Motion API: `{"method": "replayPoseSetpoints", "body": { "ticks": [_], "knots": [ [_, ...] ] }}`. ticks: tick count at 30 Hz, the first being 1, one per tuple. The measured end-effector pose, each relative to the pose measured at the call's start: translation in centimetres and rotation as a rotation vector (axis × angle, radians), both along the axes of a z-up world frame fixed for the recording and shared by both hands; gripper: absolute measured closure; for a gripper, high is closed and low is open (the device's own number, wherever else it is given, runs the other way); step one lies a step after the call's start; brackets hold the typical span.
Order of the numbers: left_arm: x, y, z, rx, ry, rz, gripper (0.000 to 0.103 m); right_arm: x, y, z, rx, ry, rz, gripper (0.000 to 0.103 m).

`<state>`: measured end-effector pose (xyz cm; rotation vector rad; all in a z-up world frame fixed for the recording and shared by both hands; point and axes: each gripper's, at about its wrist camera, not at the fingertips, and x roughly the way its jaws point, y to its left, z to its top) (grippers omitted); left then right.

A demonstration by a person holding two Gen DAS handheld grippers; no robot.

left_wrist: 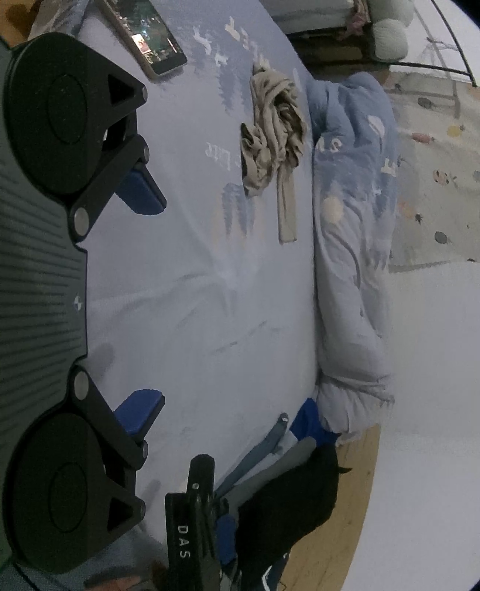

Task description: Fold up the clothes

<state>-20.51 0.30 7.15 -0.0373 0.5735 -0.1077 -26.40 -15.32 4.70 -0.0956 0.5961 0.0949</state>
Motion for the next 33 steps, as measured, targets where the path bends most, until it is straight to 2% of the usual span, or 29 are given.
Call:
{"method": "replayPoseSetpoints", "body": {
  "ticks": [33],
  "knots": [
    [-0.25, -0.16, -0.13, 0.008, -0.007, -0.016, 0.0, -0.54, -0.93, 0.15, -0.01, 0.0, 0.004, 0.0]
  ]
}}
